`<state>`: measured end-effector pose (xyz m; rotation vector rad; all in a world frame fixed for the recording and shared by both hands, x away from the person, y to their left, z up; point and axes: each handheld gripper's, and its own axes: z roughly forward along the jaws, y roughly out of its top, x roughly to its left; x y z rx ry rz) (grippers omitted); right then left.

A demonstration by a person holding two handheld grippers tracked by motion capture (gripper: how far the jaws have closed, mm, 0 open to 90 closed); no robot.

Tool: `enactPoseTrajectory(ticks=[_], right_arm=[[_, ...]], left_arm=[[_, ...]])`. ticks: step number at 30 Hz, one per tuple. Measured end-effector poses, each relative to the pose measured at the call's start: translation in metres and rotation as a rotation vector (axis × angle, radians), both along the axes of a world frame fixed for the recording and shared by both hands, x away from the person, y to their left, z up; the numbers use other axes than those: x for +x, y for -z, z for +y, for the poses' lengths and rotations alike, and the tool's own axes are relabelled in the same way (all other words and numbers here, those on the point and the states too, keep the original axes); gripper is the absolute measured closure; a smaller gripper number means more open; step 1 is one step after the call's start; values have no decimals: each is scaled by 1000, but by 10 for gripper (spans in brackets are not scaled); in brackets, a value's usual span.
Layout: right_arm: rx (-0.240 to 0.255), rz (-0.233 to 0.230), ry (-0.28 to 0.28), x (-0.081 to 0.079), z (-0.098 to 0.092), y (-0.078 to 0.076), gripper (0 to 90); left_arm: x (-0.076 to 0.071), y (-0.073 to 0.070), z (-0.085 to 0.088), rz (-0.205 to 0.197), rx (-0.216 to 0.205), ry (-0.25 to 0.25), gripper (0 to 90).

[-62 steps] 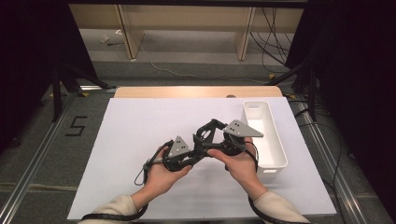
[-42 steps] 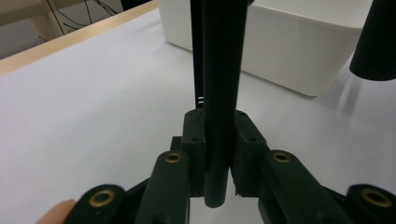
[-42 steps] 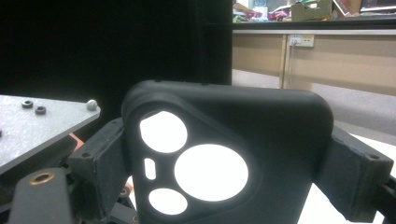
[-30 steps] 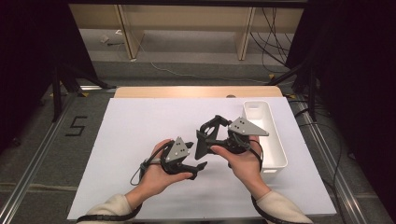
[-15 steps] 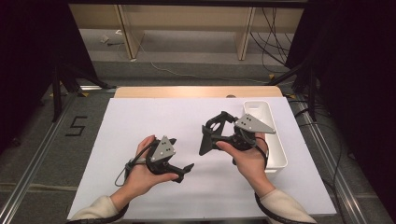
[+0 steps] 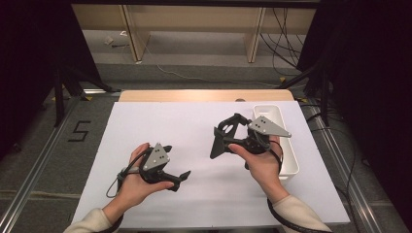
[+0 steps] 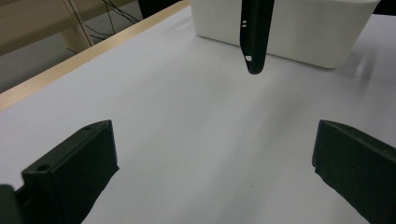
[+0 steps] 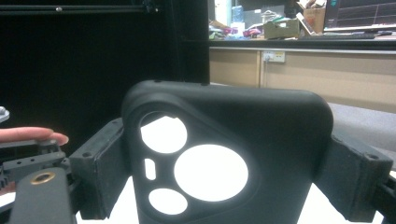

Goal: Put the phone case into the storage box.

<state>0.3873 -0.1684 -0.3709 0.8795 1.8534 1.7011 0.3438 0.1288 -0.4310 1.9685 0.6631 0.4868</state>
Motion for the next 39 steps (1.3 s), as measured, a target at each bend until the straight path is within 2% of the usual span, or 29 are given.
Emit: enactPoseTrajectory(ticks=[19, 39], right_arm=[[18, -8, 51, 4, -16, -9, 151], [47, -38, 103, 8, -35, -22, 152]], left_arm=[[-1, 1, 5, 6, 1, -3, 0], [-1, 2, 5, 5, -3, -3, 0]])
